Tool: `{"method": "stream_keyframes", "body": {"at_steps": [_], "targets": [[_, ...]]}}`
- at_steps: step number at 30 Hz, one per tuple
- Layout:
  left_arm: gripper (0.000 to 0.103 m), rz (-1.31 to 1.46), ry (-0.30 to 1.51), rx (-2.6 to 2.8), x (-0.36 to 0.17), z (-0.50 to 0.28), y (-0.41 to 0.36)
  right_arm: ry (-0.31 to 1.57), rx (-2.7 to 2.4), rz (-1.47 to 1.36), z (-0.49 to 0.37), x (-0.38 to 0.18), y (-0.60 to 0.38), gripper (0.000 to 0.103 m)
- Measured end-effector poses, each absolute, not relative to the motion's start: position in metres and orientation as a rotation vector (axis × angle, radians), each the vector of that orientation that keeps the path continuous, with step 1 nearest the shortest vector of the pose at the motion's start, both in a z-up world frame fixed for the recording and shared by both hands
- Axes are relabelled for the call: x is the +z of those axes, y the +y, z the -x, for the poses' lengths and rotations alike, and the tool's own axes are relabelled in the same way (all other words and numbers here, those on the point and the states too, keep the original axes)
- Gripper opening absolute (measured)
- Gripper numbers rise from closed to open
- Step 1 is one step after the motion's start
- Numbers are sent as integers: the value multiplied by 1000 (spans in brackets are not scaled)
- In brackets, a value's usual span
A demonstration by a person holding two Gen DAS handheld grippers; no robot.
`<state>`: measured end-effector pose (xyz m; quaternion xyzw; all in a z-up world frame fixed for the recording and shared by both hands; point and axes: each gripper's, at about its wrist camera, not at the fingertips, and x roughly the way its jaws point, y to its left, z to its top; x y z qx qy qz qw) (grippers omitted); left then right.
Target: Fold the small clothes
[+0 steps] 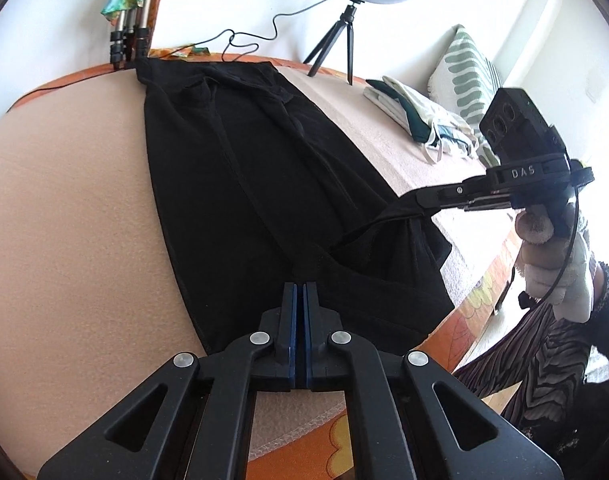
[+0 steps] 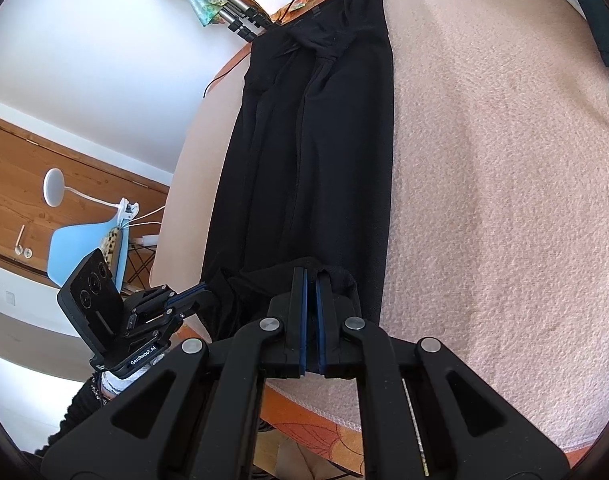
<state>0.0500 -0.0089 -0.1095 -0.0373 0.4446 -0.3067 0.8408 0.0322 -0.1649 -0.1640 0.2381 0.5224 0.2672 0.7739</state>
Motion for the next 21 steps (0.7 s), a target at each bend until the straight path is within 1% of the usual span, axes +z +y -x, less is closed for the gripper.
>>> {"method": "stream_keyframes", "body": {"at_steps": [6,11,12,13,14,15,16,21], "targets": [[1,164,840,-527,-91,-70,17,1094,580,-552,-44,-151,-169,5],[1,162,837,-416,-107,-90,25,1120,589,-607,-69,-152,-166,5],[1,154,838,-408,-110,-91,24,1124,569,-614,-74,-153,-168,10],[1,144,835,-407,-112,-93,23,1130,556,-621,-79,-154,-171,20],[1,134,839,-411,-114,-93,21,1129,541,-635,-81,-153,-176,26],[1,132,841,-415,-114,-92,20,1110,532,-640,-81,-150,-181,36],[1,134,840,-418,-115,-91,20,1081,529,-624,-79,-145,-184,38],[1,145,847,-424,-114,-92,22,959,533,-341,-62,-121,-173,38]]}}
